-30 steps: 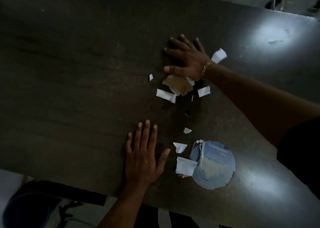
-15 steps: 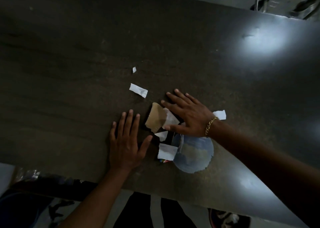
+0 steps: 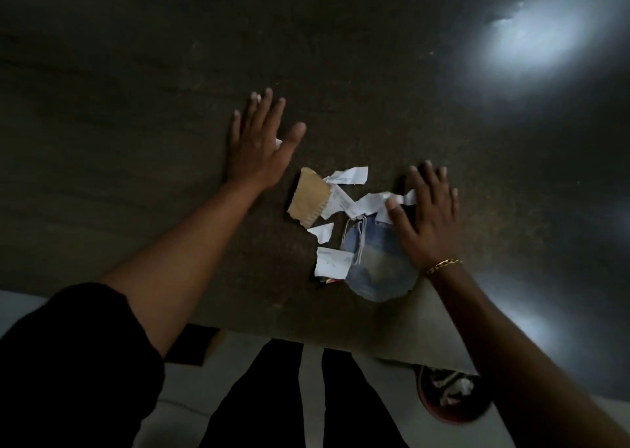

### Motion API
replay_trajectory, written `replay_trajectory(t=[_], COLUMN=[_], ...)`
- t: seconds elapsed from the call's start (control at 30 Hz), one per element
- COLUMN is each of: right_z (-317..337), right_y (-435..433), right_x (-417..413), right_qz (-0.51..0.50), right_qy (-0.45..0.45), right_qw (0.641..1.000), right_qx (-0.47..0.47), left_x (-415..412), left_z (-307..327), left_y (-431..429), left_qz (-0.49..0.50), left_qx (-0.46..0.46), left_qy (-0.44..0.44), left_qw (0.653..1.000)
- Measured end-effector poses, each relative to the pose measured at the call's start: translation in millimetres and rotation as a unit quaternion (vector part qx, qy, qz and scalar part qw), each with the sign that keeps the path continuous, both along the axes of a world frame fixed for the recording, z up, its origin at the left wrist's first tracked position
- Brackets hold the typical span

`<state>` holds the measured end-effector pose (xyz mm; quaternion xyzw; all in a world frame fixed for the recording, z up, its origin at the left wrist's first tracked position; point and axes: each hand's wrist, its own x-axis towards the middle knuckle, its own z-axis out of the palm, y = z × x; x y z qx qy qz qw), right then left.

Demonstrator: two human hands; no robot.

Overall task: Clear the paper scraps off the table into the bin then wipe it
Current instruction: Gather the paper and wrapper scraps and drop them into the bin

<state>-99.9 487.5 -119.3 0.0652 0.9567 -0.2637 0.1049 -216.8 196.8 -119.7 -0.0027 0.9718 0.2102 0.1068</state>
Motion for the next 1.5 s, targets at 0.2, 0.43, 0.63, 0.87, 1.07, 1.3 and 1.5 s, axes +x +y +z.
replay_trajectory(t=[0.2, 0.43, 0.63, 0.87, 1.07, 1.3, 1.5], right_z=[4, 3, 3, 2, -7, -12, 3], right_y=[-51, -66, -72, -86, -96, -109, -113], right_x=[30, 33, 9, -21, -37, -52, -68], right_qz=[0.035, 0.249, 0.334, 0.486, 0.455, 0.408, 0.313], right_qy=[0.022, 0.085, 0.116, 0.112, 0.165, 0.250, 0.152], right_qw=[0.999, 0.957, 0.923, 0.846, 0.855, 0.871, 0.937], right_qx=[0.018, 0.124, 0.151, 0.187, 0.184, 0.109, 0.037], left_x=[69, 113, 107, 122, 125, 125, 122], left_z=[1, 3, 18, -2, -18, -20, -21], left_y=[23, 23, 23, -1, 0, 2, 2], left_qz=[-0.066, -0.097, 0.062, 0.059, -0.024, -0.026, -0.012], left_qx=[0.071, 0.117, 0.342, 0.192, 0.042, -0.005, 0.032], left_qy=[0.022, 0.047, 0.022, 0.063, 0.143, 0.151, 0.172], left_qw=[0.995, 0.987, 0.937, 0.978, 0.988, 0.988, 0.985])
